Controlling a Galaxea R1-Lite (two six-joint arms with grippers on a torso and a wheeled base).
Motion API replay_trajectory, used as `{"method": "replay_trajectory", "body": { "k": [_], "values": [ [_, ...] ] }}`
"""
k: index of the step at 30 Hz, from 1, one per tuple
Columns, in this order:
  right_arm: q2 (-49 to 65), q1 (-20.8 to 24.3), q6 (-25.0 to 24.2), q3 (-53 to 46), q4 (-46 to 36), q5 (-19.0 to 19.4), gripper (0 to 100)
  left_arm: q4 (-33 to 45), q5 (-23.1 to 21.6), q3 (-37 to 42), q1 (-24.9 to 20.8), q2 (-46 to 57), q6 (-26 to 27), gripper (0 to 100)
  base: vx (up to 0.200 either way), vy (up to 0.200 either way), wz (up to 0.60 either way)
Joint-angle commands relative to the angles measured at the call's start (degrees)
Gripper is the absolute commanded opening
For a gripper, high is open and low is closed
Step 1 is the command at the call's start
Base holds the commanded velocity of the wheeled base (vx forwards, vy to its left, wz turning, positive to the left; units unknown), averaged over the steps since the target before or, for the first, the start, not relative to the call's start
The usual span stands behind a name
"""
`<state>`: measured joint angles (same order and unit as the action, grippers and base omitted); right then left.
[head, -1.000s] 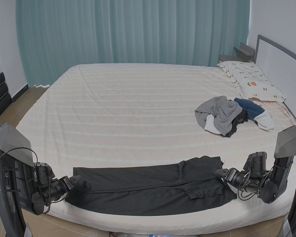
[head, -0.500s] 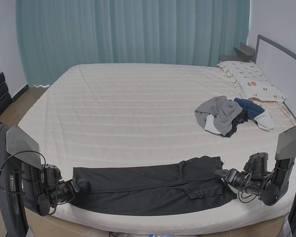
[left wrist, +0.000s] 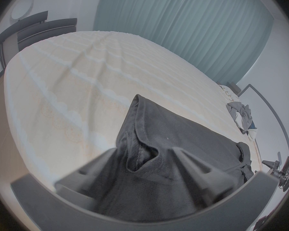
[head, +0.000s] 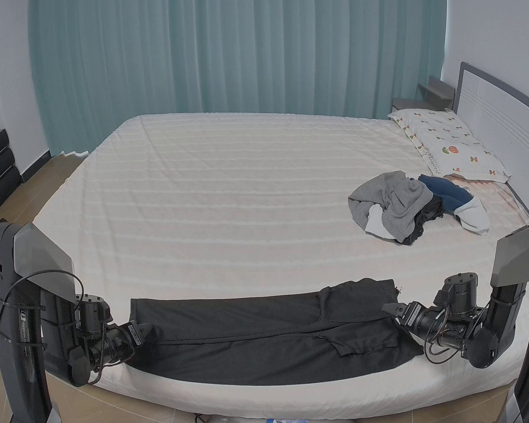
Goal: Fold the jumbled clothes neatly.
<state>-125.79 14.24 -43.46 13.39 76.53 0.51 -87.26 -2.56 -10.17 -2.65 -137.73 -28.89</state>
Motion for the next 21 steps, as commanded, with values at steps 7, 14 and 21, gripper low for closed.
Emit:
{"method": "replay_trajectory", "body": {
  "k": [7,14,21],
  "values": [
    [-0.50,0.00,-0.13,0.15,0.02,0.10,100,-0.63,0.01,2.61,3.35,2.64,-0.11,0,0.000,0.000,0.00],
    [-0.33,0.00,-0.93,-0.03,0.02,0.02,100,-0.63,0.01,1.99,5.72,4.75,-0.02,0,0.000,0.000,0.00],
    [-0.50,-0.53,-1.01,-0.03,0.02,0.02,100,-0.63,0.01,1.29,5.63,4.40,-0.46,0,0.000,0.000,0.00]
  ]
}}
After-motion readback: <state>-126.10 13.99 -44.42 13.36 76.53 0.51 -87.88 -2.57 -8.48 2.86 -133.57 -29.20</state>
